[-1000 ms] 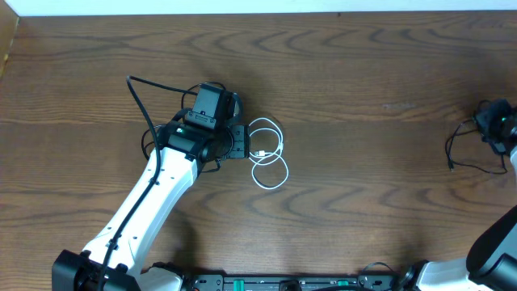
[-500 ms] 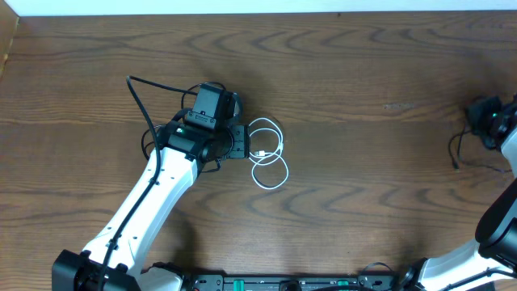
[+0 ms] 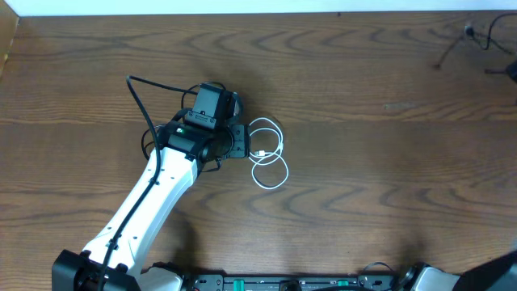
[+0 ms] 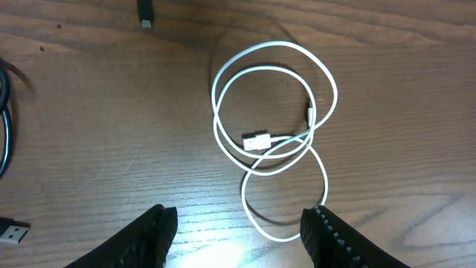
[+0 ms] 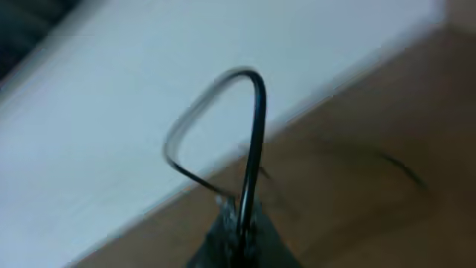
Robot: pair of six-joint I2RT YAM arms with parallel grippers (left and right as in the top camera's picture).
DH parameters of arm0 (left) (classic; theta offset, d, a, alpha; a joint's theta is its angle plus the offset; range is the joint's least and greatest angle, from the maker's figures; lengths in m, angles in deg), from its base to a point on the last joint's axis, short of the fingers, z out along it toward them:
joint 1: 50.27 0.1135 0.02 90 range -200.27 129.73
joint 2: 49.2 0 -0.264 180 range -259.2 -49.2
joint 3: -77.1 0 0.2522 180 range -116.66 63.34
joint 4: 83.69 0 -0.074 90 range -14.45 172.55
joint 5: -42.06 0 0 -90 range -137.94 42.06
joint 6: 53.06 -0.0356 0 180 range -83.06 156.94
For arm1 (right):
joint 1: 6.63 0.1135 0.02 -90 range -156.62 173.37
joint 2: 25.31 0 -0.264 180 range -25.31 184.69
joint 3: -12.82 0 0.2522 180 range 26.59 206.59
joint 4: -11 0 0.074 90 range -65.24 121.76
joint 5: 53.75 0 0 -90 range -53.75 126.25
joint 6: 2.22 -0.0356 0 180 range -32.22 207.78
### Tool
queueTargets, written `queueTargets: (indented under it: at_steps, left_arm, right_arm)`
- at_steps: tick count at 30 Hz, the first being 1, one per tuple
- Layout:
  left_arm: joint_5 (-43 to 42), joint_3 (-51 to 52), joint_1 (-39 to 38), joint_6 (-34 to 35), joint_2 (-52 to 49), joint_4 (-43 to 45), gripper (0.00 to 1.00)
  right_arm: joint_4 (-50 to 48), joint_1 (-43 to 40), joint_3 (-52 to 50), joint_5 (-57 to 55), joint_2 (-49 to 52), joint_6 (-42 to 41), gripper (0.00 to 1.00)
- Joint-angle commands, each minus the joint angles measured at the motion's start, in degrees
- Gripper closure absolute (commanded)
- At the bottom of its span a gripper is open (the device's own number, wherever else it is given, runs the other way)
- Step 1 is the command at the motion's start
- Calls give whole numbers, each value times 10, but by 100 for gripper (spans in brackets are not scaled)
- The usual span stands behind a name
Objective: Untangle cables
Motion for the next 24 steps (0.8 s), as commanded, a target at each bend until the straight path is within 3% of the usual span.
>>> queueTargets:
  at_steps: [1,5,7,11,18,24]
  left_arm:
    - [3,0,0,2,7,0,41]
    - [3,0,0,2,7,0,41]
    - [3,0,0,1,7,0,41]
    - [3,0,0,1,7,2,41]
    - [3,0,0,1,7,2,41]
    - [3,0,0,1,7,2,41]
  right_arm:
    - [105,-10,-5,-197,12,9,89]
    - [236,-17,-10,-404,26,-20,48]
    - [247,-23,-10,-411,37,-17,39]
    - [234,-23,-10,-336,39,-17,35]
    - [220,-11,-10,-89,42,7,36]
    - [220,26,-10,-72,59,98,36]
